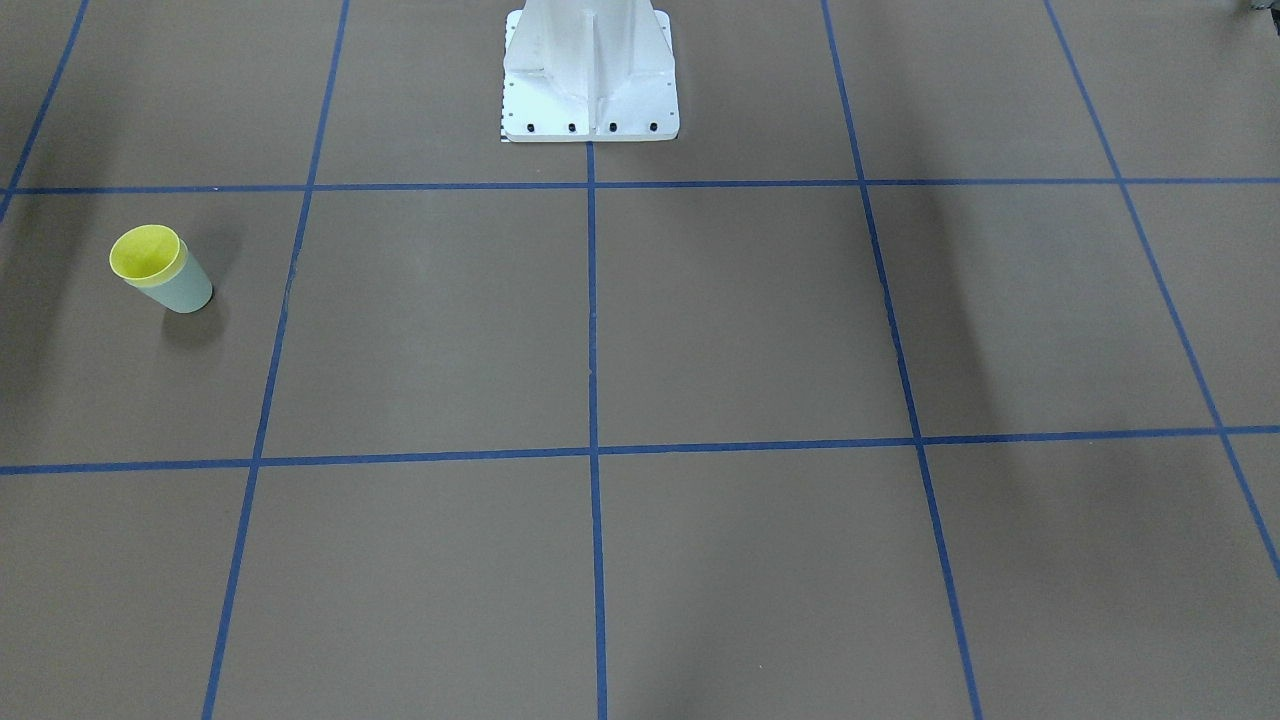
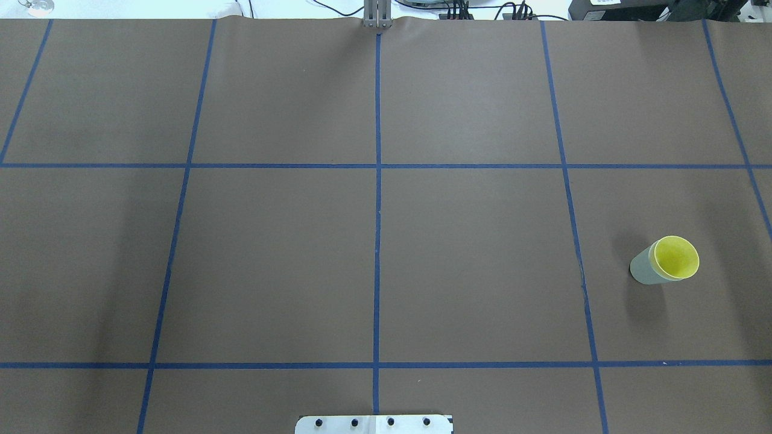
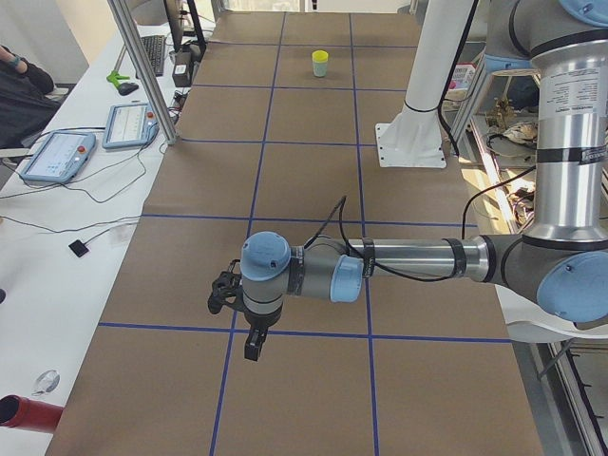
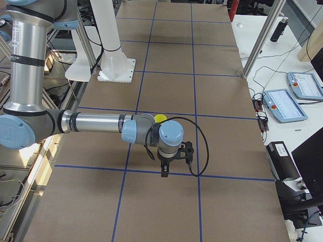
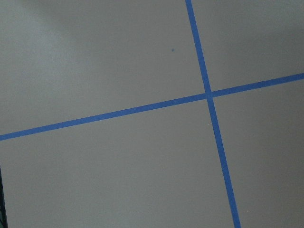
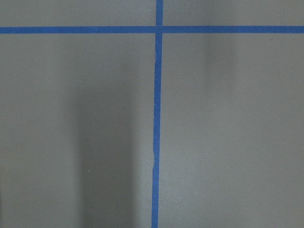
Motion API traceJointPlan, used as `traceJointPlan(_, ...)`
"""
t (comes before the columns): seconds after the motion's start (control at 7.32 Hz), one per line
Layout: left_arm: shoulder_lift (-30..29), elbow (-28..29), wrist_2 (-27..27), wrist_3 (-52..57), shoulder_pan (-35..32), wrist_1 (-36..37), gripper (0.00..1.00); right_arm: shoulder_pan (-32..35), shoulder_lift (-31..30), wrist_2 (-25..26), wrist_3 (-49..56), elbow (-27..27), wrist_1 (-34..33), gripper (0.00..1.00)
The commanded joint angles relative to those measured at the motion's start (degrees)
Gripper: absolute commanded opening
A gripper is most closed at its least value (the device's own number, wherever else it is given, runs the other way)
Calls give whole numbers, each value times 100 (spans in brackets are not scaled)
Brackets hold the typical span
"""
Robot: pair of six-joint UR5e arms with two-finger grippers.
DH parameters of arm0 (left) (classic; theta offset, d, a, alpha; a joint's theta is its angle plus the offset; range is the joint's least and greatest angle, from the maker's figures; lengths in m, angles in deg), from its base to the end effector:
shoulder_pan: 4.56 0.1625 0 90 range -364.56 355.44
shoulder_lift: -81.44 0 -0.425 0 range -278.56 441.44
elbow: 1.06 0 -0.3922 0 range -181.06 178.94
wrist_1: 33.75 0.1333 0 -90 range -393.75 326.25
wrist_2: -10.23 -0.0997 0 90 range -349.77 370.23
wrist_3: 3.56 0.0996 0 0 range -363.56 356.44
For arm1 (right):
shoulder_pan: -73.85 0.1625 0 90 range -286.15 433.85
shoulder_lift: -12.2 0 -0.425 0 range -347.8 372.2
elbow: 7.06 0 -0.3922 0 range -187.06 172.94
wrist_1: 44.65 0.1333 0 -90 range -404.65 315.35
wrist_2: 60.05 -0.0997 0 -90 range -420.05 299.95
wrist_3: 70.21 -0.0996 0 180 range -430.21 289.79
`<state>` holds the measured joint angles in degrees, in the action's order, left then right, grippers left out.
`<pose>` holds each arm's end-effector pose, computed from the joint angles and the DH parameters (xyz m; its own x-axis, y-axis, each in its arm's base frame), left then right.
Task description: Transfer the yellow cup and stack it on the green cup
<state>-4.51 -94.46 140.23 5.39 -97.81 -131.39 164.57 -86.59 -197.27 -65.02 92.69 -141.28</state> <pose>-0.0958 -0.4657 0.6545 0.7686 0.1884 -0.6113 -0.0641 0.9735 0.2195 0.0655 -0.4189 0.6531 0.6766 -0.0093 0.7363 0.0489 0.9983 -0.0323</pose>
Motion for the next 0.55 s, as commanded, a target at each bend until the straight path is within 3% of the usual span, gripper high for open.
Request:
traceJointPlan(0.0,-17,6,-10,1,0,0,100,-11,8,3,8,1,3,100)
traceJointPlan(0.41,-18,24,-19,1,9,0,100,-2,35,11,9,36,12,100)
